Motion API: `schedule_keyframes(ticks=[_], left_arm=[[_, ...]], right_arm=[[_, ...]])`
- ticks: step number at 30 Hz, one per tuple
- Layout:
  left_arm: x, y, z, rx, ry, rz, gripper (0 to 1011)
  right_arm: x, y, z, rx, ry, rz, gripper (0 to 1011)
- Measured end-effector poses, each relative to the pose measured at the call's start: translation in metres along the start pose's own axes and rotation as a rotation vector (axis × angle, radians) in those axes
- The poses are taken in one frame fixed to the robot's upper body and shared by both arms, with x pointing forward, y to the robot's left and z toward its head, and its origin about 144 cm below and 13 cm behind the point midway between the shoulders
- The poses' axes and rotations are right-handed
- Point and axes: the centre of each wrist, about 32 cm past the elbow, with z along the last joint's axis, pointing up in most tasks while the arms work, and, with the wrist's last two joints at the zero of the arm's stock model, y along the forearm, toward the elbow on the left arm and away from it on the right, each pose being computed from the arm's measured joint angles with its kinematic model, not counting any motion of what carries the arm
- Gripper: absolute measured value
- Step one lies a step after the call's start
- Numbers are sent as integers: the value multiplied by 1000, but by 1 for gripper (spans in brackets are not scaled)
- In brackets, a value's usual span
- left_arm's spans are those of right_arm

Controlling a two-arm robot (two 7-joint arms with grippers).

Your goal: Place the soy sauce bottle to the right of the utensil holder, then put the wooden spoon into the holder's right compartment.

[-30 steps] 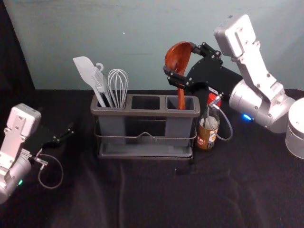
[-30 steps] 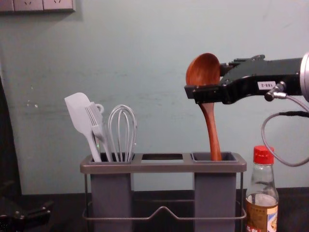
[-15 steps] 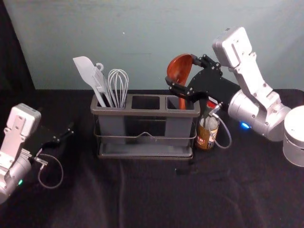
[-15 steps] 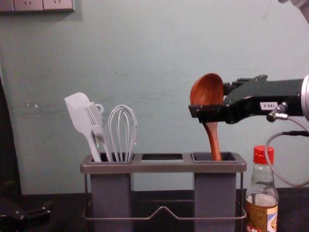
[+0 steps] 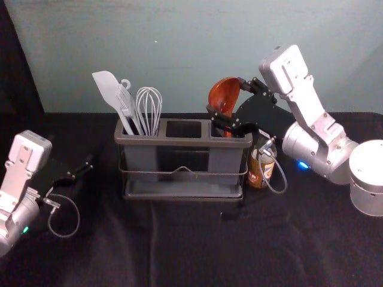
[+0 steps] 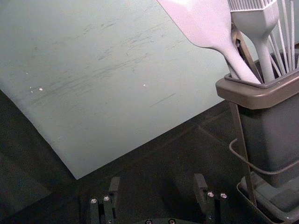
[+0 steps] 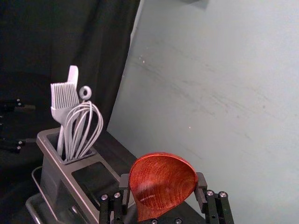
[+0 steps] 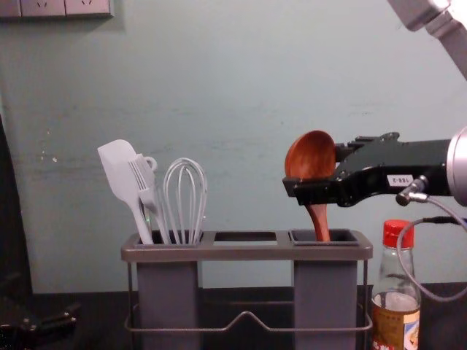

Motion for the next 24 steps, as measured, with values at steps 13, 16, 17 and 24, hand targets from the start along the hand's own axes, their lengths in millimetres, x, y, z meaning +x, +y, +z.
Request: schedule_keyframes(ticks=[13, 16, 17, 24], left_arm=[[0, 0, 0, 0, 0, 0, 1012], [0, 0, 0, 0, 0, 0, 1011], [0, 0, 0, 0, 0, 0, 1011], [0, 0, 0, 0, 0, 0, 1011]], right_arm=[[-6, 0, -7, -26, 14, -3, 841], [-7, -1, -7, -29, 13, -8, 841], [-8, -2, -8, -30, 13, -10, 841], [-9, -4, -9, -32, 20, -12, 841]])
